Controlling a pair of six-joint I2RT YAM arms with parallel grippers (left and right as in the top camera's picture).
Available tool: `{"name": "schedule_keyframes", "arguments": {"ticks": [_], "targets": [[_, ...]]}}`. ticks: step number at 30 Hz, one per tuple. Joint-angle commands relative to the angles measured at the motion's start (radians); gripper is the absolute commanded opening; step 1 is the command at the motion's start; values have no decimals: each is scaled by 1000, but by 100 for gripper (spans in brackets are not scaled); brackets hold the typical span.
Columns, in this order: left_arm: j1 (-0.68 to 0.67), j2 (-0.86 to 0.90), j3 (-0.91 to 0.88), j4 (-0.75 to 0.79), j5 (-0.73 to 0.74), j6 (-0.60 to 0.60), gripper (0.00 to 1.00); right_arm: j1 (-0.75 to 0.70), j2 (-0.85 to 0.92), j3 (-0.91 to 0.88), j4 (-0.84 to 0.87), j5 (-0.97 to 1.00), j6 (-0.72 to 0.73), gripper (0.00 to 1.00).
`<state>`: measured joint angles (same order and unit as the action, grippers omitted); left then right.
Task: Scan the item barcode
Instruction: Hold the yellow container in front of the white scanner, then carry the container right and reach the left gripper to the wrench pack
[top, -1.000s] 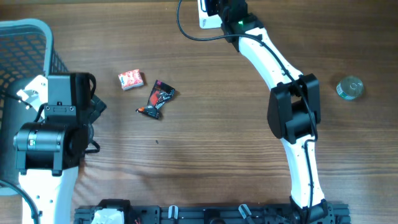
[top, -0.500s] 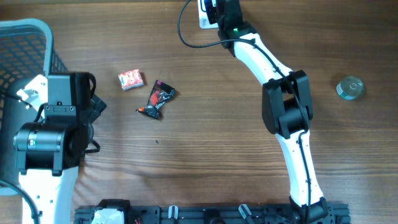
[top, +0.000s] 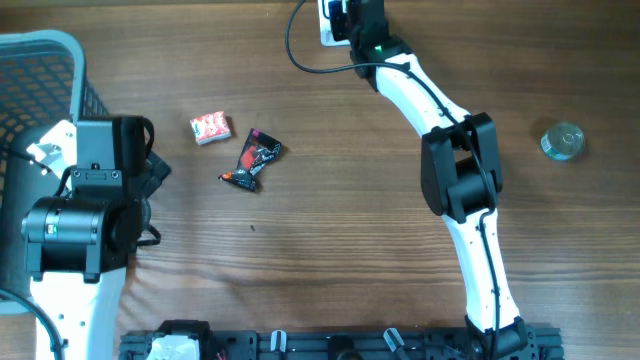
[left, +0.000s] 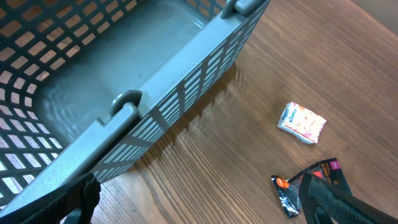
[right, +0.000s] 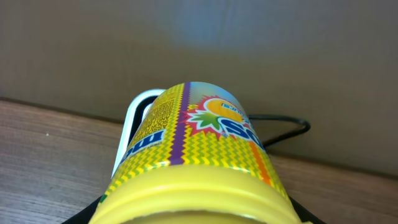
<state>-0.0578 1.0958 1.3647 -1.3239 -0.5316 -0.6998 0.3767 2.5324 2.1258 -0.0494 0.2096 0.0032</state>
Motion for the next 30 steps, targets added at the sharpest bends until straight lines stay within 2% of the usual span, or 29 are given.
{"name": "schedule_keyframes", "arguments": {"ticks": [1, 6, 9, 11, 13, 15, 22, 26, 30], "targets": [[6, 0, 7, -6, 4, 12, 100, 9, 12, 6, -5, 20, 24, 56], [6, 0, 7, -17, 4, 12, 100, 9, -68, 6, -49, 55, 23, 56], [5, 0, 7, -16, 4, 12, 100, 9, -143, 6, -103, 145, 21, 56], [-4, 0, 7, -13, 5, 12, 100, 6, -194, 6, -158, 287, 12, 58], [-31, 0, 7, -4, 8, 12, 100, -8, -237, 6, -244, 372, -18, 58], [-69, 0, 7, 21, 8, 12, 100, -43, -276, 6, -391, 409, 15, 58], [-260, 19, 7, 113, 15, 12, 100, -225, -300, 6, -886, 383, 286, 58], [-376, 80, 7, 126, 15, 12, 100, -375, -299, 6, -1027, 232, 348, 57], [-495, 185, 7, 185, 21, 12, 100, -543, -298, -5, -1067, 98, 367, 56]]}}
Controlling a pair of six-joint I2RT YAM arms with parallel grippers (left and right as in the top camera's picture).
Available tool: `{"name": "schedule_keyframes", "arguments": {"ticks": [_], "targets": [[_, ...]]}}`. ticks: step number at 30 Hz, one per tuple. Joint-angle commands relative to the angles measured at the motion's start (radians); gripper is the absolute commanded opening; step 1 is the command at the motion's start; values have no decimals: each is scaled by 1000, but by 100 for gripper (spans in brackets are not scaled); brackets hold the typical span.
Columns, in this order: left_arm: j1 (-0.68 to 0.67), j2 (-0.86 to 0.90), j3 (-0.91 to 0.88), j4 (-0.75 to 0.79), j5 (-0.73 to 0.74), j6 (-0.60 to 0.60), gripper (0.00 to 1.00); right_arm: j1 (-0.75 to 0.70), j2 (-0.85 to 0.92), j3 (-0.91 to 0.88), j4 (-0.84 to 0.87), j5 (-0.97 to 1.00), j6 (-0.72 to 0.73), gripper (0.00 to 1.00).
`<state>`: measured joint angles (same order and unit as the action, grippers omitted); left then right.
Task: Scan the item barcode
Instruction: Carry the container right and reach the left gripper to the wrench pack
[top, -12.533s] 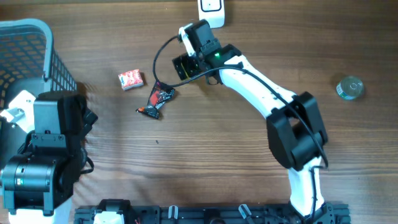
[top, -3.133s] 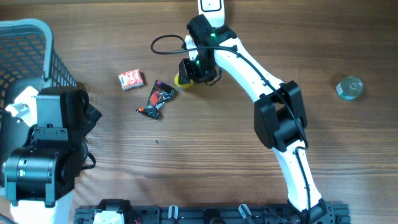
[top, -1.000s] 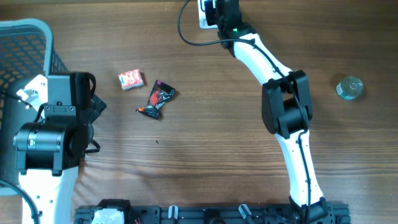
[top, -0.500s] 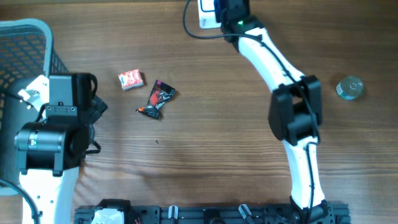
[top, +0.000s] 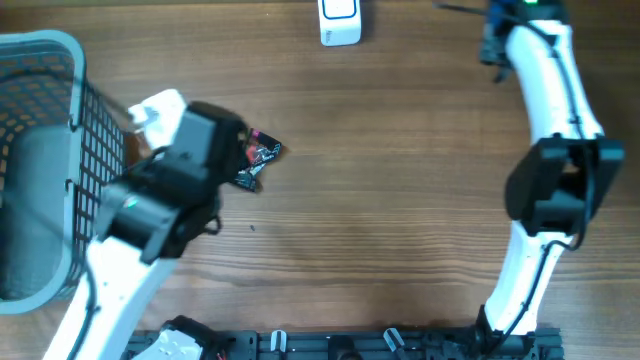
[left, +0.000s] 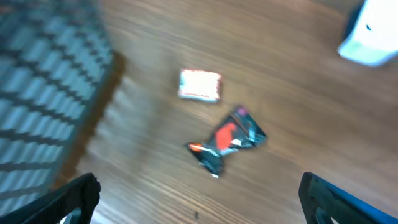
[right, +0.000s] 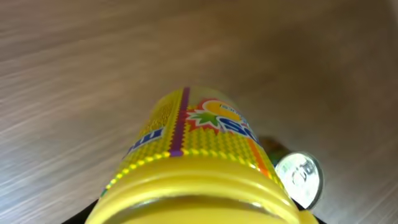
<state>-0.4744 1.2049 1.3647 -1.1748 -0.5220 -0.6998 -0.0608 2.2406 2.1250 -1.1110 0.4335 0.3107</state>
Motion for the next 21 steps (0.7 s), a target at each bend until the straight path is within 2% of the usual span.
{"name": "schedule_keyframes", "arguments": {"ticks": [1, 7, 9, 14, 15, 16, 18, 21], "targets": [[-100, 100, 7, 52, 14, 12, 100, -141, -6, -7, -6, -142, 59, 56], [-215, 298, 7, 193, 43, 48, 100, -343, -4, -89, 20, -147, 59, 62], [-220, 351, 7, 227, 43, 66, 100, -380, -4, -157, 63, -147, 59, 65], [-220, 430, 7, 253, 43, 69, 100, -422, -4, -338, 187, -146, 59, 67], [-220, 435, 7, 254, 43, 70, 100, -428, -4, -378, 218, -146, 59, 72], [-219, 435, 7, 261, 51, 95, 100, -428, -4, -398, 239, -147, 60, 81], [-219, 433, 7, 278, 58, 136, 100, -428, -4, -396, 246, -168, 66, 90], [-217, 433, 7, 282, 57, 147, 100, -428, -4, -381, 235, -185, 58, 100]]}}
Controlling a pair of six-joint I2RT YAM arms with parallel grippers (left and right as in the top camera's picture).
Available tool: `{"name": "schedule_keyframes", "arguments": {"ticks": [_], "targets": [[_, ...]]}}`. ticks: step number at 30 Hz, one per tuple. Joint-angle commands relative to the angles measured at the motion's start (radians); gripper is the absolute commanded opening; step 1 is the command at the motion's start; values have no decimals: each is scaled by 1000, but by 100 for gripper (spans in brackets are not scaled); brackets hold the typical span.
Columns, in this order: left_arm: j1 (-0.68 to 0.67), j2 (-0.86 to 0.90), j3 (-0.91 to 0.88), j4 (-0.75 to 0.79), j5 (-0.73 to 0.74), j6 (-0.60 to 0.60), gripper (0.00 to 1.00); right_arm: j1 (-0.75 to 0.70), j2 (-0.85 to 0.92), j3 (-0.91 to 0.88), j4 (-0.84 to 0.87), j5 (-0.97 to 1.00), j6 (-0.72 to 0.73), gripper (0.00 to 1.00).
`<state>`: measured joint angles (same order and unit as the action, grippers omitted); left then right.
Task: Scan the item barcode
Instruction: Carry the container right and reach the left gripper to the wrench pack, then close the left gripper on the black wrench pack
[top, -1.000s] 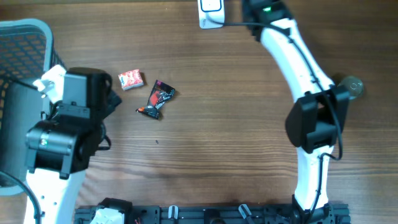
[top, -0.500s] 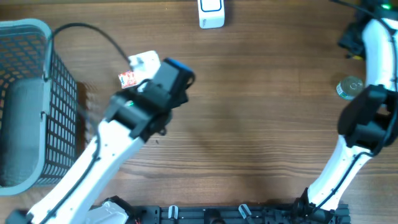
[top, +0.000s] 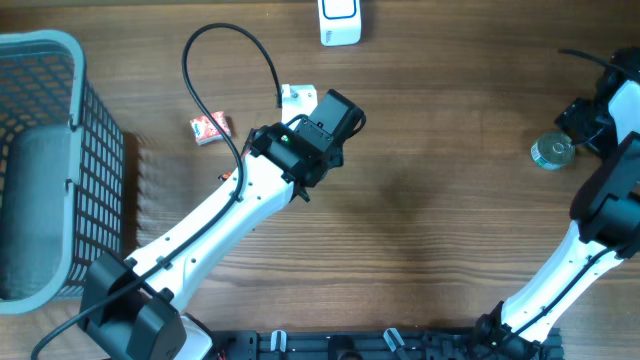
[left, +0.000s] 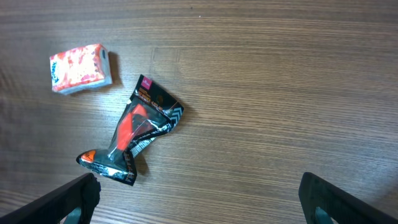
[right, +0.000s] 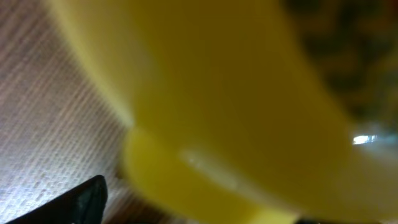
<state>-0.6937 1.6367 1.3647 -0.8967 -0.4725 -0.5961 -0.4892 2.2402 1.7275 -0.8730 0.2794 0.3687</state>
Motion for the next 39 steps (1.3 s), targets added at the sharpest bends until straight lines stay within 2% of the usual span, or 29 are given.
{"name": "schedule_keyframes", "arguments": {"ticks": [1, 5, 12, 17, 19, 20, 22, 23, 27, 39], "targets": [[3, 2, 7, 3, 7, 43, 100, 1, -4, 21, -9, -35, 0, 99], [3, 2, 7, 15, 7, 46, 100, 1, -33, 23, -18, -48, 17, 100], [16, -23, 7, 47, -27, 249, 100, 3, -350, 61, -65, -97, 55, 100], [148, -21, 7, -31, -41, 287, 100, 42, -552, 61, -89, -106, 79, 100], [221, -20, 7, -63, -40, 349, 100, 60, -592, 61, -82, -118, 78, 100], [277, -19, 2, -74, -21, 410, 100, 67, -603, 61, -77, -145, 79, 100], [358, -18, -18, -79, 91, 439, 100, 68, -597, 54, -77, -245, 76, 100], [383, -14, -31, -77, 149, 448, 100, 68, -592, 47, -83, -261, 76, 100], [454, 19, -119, -52, 360, 614, 100, 68, -546, 32, -121, -264, 83, 100], [438, 68, -396, 257, 364, 615, 100, 91, -535, 32, -111, -335, 106, 100]]}}
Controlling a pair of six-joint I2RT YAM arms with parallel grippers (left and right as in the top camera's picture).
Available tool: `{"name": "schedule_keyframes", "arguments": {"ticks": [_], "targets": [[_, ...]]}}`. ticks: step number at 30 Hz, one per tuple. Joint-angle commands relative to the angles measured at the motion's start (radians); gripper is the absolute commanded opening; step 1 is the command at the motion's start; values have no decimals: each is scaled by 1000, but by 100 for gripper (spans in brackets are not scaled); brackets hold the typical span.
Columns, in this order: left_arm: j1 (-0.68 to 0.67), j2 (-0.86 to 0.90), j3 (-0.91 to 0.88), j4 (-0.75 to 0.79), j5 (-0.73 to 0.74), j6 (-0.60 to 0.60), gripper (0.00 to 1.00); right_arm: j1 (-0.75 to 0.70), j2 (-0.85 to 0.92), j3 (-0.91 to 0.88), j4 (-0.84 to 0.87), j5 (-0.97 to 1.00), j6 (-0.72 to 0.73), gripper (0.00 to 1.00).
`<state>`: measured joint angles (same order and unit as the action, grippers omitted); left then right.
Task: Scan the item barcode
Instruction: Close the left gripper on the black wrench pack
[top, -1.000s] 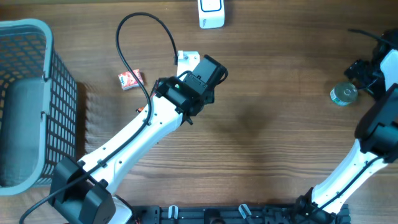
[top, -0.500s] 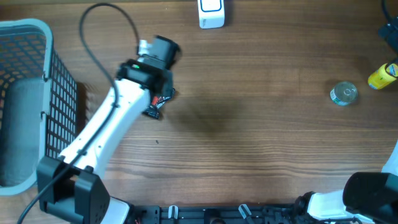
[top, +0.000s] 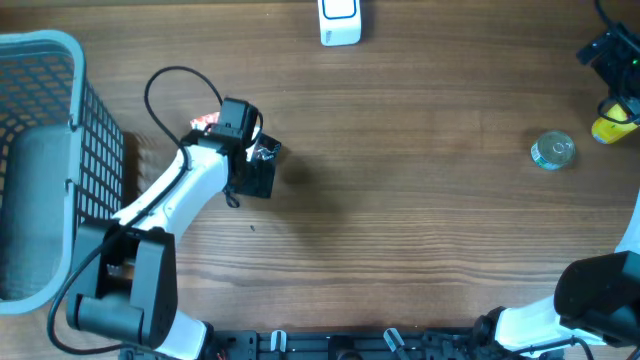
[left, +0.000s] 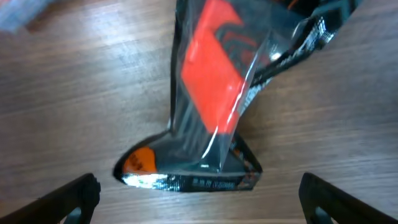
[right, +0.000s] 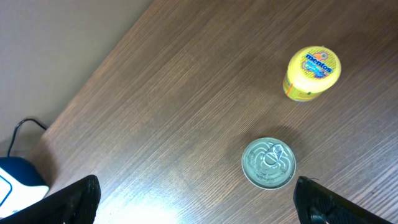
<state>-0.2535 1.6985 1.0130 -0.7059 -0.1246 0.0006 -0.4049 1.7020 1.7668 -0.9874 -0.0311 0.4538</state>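
The yellow Mentos bottle stands upright on the table, just right of a silver can and seen at the right edge in the overhead view. My right gripper is open and empty, well above both. The white scanner sits at the far edge. A black and red snack packet lies flat on the wood. My left gripper hangs open close over its lower end, one finger to each side and neither touching it.
A grey mesh basket fills the left end of the table. A small red and white packet lies just left of the left wrist. The left arm's cable loops over the wood near it.
My right gripper has let go of the yellow bottle, which now stands beside the can, and is higher up. My left gripper is now low over the black and red packet.
My right gripper held the yellow bottle before the white scanner while my left hung by the basket. The bottle was then over the right side near the can, the left arm over the packets. The bottle was then low by the can; now it stands free.
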Motion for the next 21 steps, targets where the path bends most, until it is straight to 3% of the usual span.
{"name": "schedule_keyframes", "arguments": {"ticks": [1, 9, 11, 15, 19, 21], "targets": [[-3, 9, -51, 86, 16, 19, 100, 7, 3, -8, 3, -24, 21, 100], [0, 166, -52, 253, 0, 74, 100, 10, 3, -8, 8, -57, 21, 100], [4, 200, -52, 261, 0, 73, 90, 10, 3, -8, 9, -57, 21, 100], [5, 206, -51, 260, 0, 70, 53, 10, 3, -8, 8, -56, 21, 99], [5, 206, -50, 195, 0, 70, 51, 10, 3, -8, 8, -56, 20, 99], [5, 205, -50, 142, 0, 70, 37, 10, 3, -8, 10, -56, 20, 99]]}}
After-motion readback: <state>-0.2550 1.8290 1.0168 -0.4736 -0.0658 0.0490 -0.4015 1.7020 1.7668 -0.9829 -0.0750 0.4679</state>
